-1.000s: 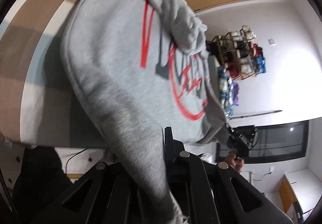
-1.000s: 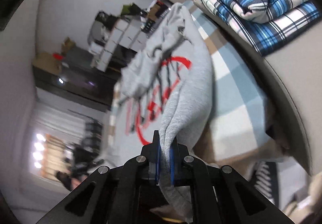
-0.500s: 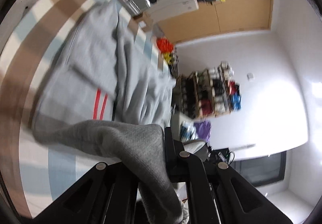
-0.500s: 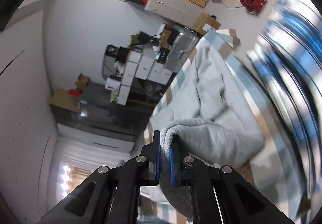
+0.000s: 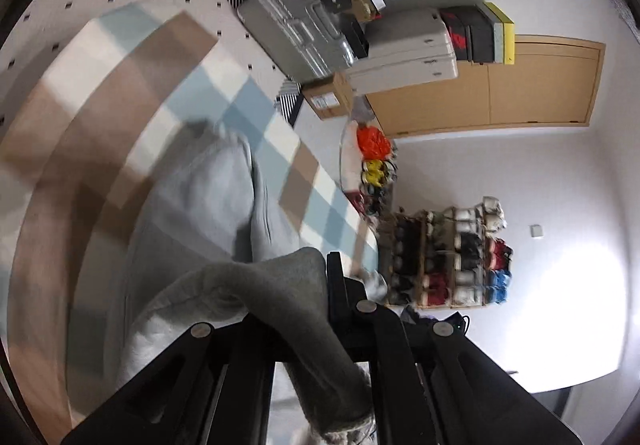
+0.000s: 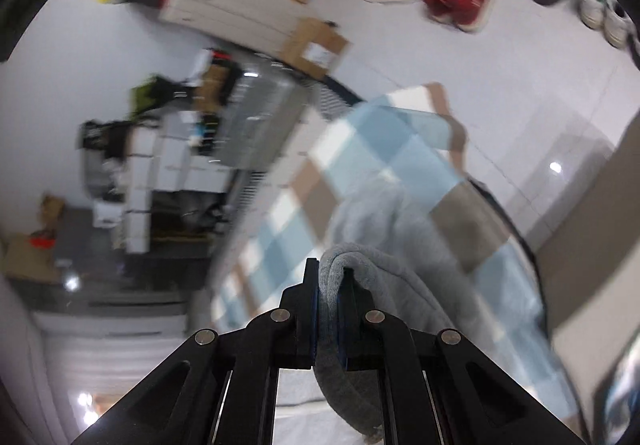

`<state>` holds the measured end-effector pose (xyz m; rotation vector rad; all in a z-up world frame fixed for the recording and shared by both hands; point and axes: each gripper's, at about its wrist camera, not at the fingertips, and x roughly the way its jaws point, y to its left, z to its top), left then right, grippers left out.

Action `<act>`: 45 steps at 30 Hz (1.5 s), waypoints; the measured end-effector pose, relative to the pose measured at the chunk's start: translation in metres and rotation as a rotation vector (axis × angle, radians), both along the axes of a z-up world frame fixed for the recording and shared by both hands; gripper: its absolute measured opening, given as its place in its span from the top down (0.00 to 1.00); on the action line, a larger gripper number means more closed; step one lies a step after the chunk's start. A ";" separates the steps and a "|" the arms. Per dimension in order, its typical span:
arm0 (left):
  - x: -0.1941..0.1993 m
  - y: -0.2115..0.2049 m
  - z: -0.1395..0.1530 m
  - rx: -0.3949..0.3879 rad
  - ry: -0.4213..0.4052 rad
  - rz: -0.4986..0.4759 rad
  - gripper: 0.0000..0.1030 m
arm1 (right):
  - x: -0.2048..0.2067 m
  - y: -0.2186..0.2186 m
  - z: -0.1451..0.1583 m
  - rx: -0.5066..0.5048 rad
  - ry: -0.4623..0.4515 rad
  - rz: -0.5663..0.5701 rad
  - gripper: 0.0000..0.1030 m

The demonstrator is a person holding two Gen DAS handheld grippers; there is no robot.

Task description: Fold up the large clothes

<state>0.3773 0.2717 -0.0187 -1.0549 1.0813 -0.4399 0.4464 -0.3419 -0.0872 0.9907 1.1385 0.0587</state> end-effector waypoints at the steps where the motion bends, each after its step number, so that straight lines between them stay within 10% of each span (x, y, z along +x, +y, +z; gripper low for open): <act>1: 0.005 0.001 -0.003 0.002 -0.003 -0.003 0.99 | 0.008 -0.001 -0.008 -0.017 0.022 -0.019 0.94; 9: 0.012 0.018 -0.035 0.060 0.106 0.028 0.84 | 0.021 -0.005 -0.021 0.020 -0.022 0.041 0.91; 11: -0.002 0.028 -0.023 0.080 0.053 0.103 0.19 | 0.014 -0.013 -0.017 0.050 -0.050 0.026 0.91; 13: -0.017 0.039 -0.012 0.026 -0.028 0.176 0.04 | 0.005 -0.018 -0.010 0.041 -0.068 0.025 0.89; 18: -0.060 0.038 0.006 0.089 -0.018 0.132 0.04 | -0.021 -0.024 0.029 -0.166 -0.141 0.026 0.08; 25: -0.118 0.000 -0.011 0.287 0.085 -0.075 0.04 | -0.100 0.030 0.050 -0.356 -0.192 0.341 0.06; 29: -0.170 -0.010 -0.024 0.266 0.087 -0.104 0.04 | -0.173 0.057 0.033 -0.332 -0.258 0.427 0.06; 35: -0.237 -0.006 -0.048 0.173 0.096 -0.040 0.04 | -0.254 0.053 -0.013 -0.083 -0.223 0.231 0.06; 45: -0.230 -0.001 -0.075 0.082 0.091 0.040 0.04 | -0.228 0.041 -0.051 0.035 -0.173 0.110 0.06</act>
